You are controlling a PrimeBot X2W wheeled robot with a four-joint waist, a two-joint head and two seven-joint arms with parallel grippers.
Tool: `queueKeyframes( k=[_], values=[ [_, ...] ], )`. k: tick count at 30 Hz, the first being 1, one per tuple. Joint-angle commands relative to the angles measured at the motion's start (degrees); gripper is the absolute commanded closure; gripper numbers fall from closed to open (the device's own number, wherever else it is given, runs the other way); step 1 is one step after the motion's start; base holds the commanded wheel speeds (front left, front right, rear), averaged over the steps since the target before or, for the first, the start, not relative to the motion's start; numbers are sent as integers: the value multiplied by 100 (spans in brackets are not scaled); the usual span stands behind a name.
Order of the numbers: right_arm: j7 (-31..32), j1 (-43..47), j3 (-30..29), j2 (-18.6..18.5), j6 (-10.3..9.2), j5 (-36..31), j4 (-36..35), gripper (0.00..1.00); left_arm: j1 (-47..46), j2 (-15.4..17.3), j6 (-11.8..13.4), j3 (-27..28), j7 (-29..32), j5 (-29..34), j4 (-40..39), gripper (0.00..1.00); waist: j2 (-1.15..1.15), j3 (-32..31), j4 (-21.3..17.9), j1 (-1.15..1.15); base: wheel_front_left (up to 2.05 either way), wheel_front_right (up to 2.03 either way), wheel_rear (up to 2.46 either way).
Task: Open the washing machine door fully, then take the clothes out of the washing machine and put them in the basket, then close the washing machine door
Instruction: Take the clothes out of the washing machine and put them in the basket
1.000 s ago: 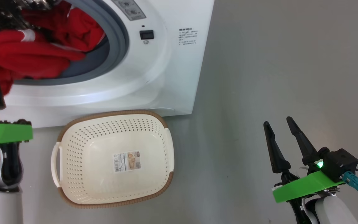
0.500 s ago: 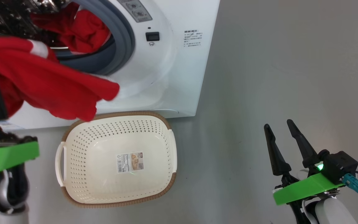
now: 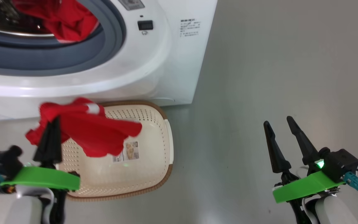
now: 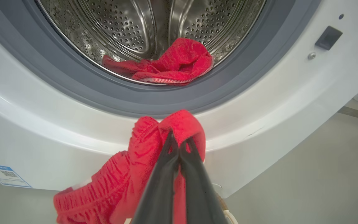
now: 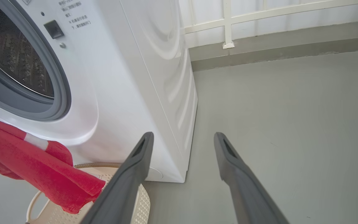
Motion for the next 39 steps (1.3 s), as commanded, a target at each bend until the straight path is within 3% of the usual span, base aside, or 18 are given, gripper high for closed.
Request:
queueKeyframes(
  k=[1,15,28,29,30,31,33,37,38,39],
  values=[
    [-37,-117,135,4,36,-18,-155,0,-36,174,5,127,-29,-52,-27,100,0,151,-33,0,0,0,0],
    [-37,-408,223,4,36,-12,-286,0,-829,492,5,-830,-29,-448,2079,100,0,930,-213,0,0,0,0],
    [-37,-580,324,4,36,-24,-355,0,-1547,685,4,-1707,-29,-835,3350,100,0,1324,-343,0,0,0,0],
    [-37,-583,328,4,36,-25,-353,0,-1578,692,4,-1737,-29,-863,3417,91,0,1326,-348,0,0,0,0],
    [-37,-584,329,4,36,-26,-349,0,-1604,694,4,-1757,-29,-900,3464,73,0,1326,-351,0,0,0,0],
    [-37,-584,329,4,36,-26,-349,0,-1604,694,4,-1757,-29,-900,3464,73,0,1326,-351,0,0,0,0],
    [-37,-583,332,4,36,-28,-340,0,-1633,703,4,-1788,-29,-962,3518,59,0,1315,-358,0,0,0,0],
    [-37,-578,318,4,36,-34,-331,0,-1647,720,4,-1850,-29,-1028,3543,52,0,1278,-352,0,0,0,0],
    [-37,-577,315,4,36,-37,-329,0,-1645,724,4,-1857,-29,-1041,3544,37,0,1267,-348,0,0,0,0],
    [-37,-577,311,4,36,-40,-324,0,-1640,724,4,-1866,-29,-1052,3544,13,0,1253,-342,0,0,0,0]
  ],
)
